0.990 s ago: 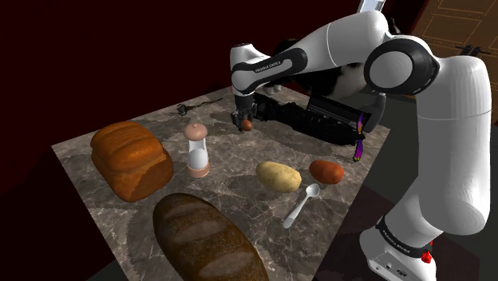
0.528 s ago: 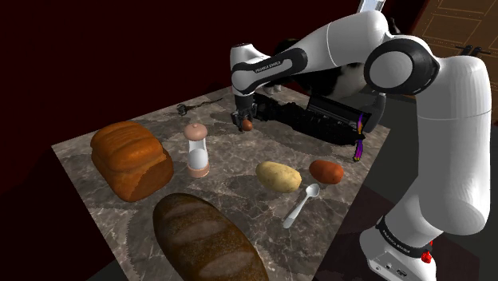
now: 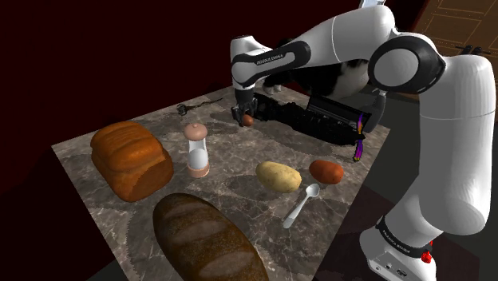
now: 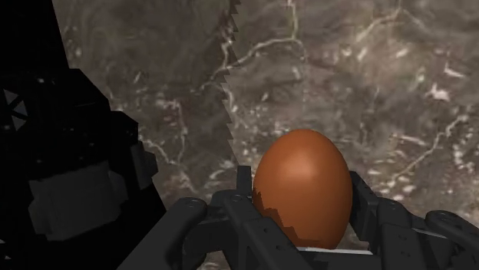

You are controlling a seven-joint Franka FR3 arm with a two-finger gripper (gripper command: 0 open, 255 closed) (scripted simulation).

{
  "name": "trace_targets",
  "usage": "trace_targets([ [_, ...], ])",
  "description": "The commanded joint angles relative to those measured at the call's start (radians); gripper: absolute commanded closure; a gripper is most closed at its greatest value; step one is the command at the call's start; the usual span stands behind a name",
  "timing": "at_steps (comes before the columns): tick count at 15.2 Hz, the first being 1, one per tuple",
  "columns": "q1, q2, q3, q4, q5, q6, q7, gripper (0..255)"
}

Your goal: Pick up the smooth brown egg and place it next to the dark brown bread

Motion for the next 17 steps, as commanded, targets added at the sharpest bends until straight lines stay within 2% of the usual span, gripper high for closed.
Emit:
trace_targets([
  [1, 0.000, -0.011, 0.000, 0.011, 0.001, -0.022, -0.002, 255],
  [17, 0.001, -0.058, 0.002, 0.155, 0.006, -0.213, -0.016, 255],
])
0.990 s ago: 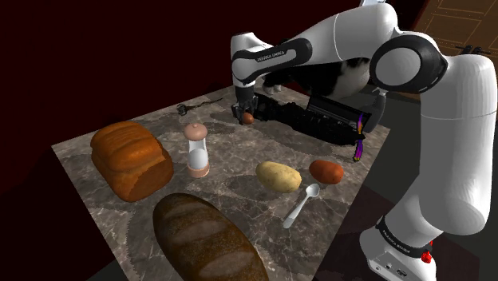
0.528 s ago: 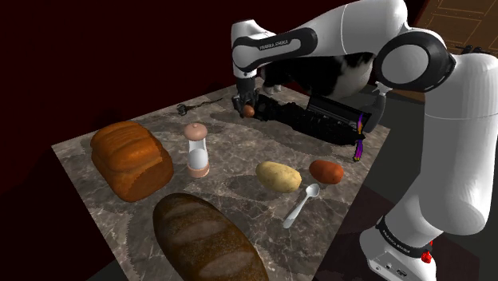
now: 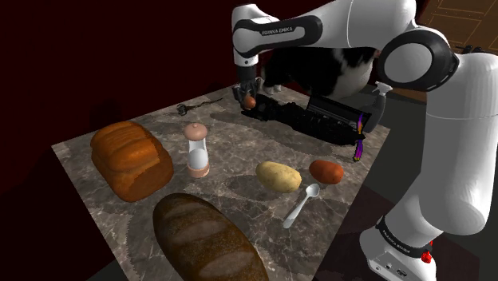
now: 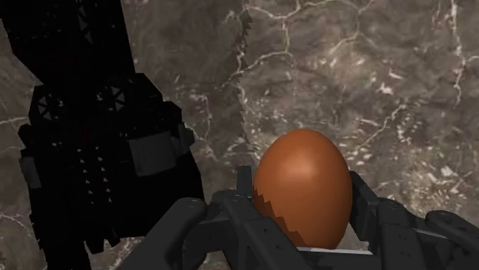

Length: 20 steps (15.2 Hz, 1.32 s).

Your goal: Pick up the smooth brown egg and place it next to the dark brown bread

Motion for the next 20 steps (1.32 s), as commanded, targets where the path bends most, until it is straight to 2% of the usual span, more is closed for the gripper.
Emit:
trace_targets([
  [1, 0.002, -0.004, 0.001, 0.022, 0.000, -0.026, 0.001, 255],
  [7, 0.003, -0.006, 0.001, 0.090, 0.001, -0.096, -0.004, 255],
  [13, 0.079, -0.110, 0.039, -0.067, 0.005, -0.051, 0.113, 255],
  [20, 0.168, -0.183, 0.091, -0.172, 0.013, -0.026, 0.255, 255],
])
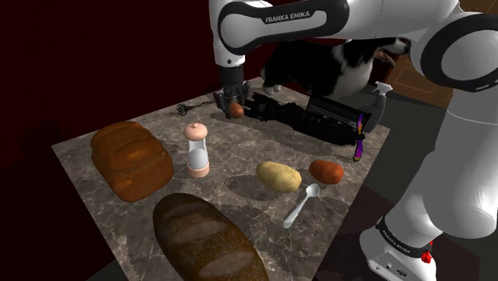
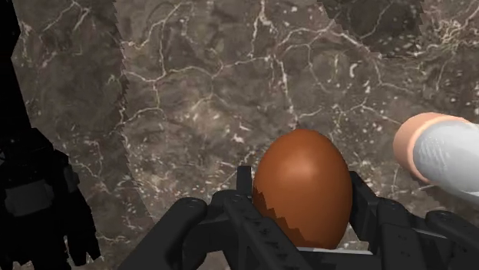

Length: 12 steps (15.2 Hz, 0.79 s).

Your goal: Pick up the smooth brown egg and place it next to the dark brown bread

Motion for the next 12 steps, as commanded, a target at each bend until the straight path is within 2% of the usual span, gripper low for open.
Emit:
trace_targets([
  [1, 0.025, -0.021, 0.016, -0.035, 0.003, 0.012, 0.042, 255],
  [12, 0.172, -0.030, 0.107, -0.052, 0.012, 0.012, 0.278, 255],
])
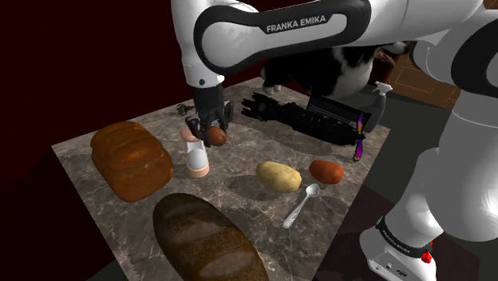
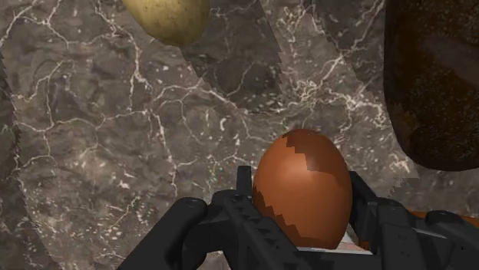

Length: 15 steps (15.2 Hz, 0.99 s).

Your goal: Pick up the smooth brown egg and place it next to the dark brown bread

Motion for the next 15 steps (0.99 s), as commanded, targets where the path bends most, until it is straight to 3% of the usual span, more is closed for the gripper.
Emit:
trace_targets([
  [1, 0.028, 0.005, 0.017, 0.009, 0.001, -0.005, 0.045, 255],
  [3, 0.056, 0.018, 0.033, 0.025, -0.001, -0.009, 0.088, 255],
  [15, 0.055, 0.046, 0.029, -0.098, -0.010, 0.141, 0.094, 255],
])
